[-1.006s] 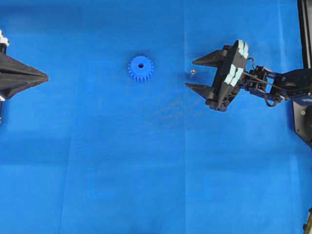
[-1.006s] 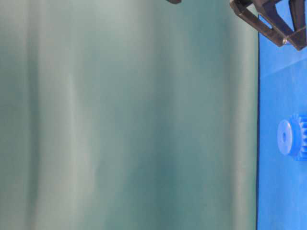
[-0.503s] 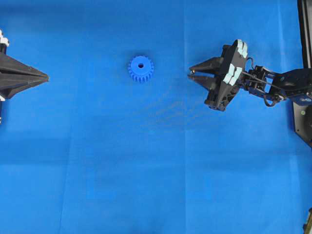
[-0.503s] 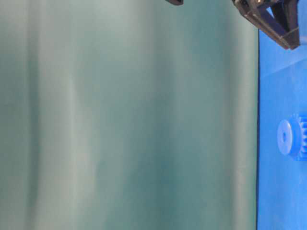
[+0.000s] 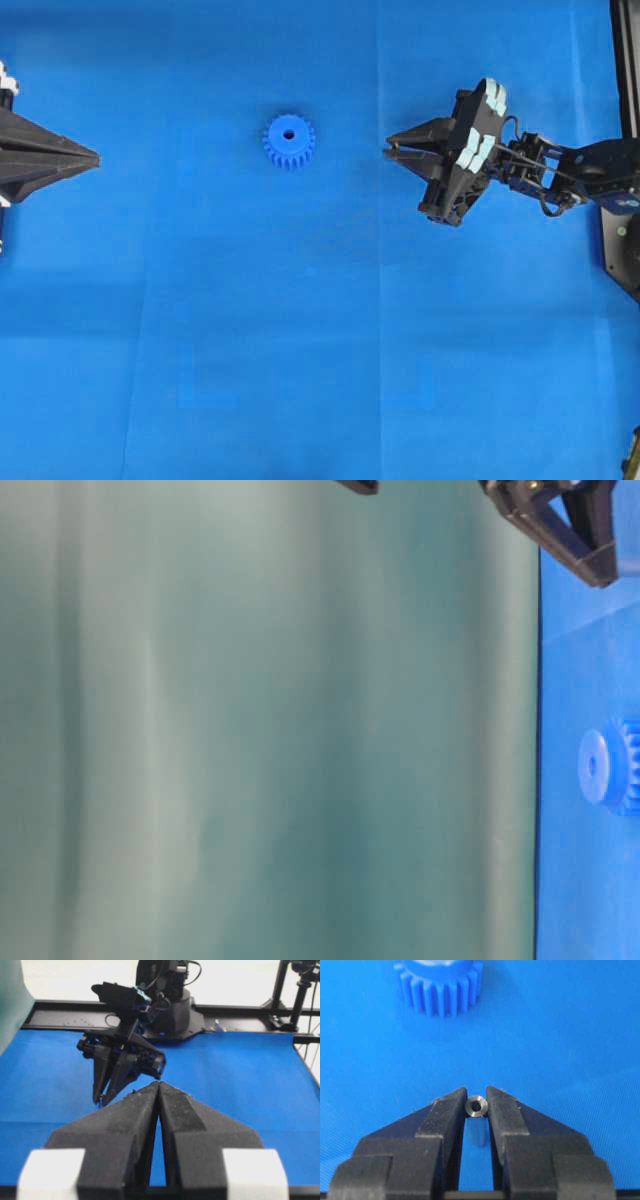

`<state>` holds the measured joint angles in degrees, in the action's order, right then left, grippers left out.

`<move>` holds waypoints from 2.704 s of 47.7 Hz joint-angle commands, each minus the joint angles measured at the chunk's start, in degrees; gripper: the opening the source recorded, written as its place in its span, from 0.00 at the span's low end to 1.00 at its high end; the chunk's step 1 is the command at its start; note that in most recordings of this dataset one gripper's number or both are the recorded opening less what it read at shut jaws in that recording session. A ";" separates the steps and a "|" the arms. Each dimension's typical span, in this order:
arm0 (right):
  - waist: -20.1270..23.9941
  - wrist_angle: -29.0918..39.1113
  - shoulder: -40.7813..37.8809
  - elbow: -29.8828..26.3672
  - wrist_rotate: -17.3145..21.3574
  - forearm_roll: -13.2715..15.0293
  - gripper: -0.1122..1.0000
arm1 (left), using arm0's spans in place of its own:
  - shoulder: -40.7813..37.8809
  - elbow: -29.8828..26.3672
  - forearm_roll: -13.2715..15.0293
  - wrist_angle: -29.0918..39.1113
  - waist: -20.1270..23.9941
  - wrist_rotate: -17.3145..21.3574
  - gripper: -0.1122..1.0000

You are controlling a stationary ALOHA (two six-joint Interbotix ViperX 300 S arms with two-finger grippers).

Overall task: Insert the shaft placed at a random location into the center hole of the small gear at another random location.
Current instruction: 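Lower the right gripper around the silver shaft and close on it, then lift the shaft with the right gripper and carry it over the blue gear, then align the held shaft above the gear's center hole and lower it in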

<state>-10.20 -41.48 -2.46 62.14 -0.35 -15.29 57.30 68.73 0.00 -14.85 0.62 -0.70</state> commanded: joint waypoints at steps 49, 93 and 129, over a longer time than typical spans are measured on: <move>-0.18 14.15 -0.44 -18.54 -5.45 0.09 0.13 | -0.70 -0.53 0.00 -0.26 0.18 -0.26 0.10; -1.93 18.90 -6.77 -28.39 -8.79 -0.09 0.13 | -0.70 -0.18 0.00 -0.26 0.09 -0.26 0.10; -1.58 18.37 -8.70 -28.74 -8.70 -1.41 0.13 | -0.62 -0.18 -0.09 -0.26 0.09 -0.26 0.10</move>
<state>-11.87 -23.03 -12.92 34.28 -9.05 -16.52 56.95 69.17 0.00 -14.85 0.70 -0.97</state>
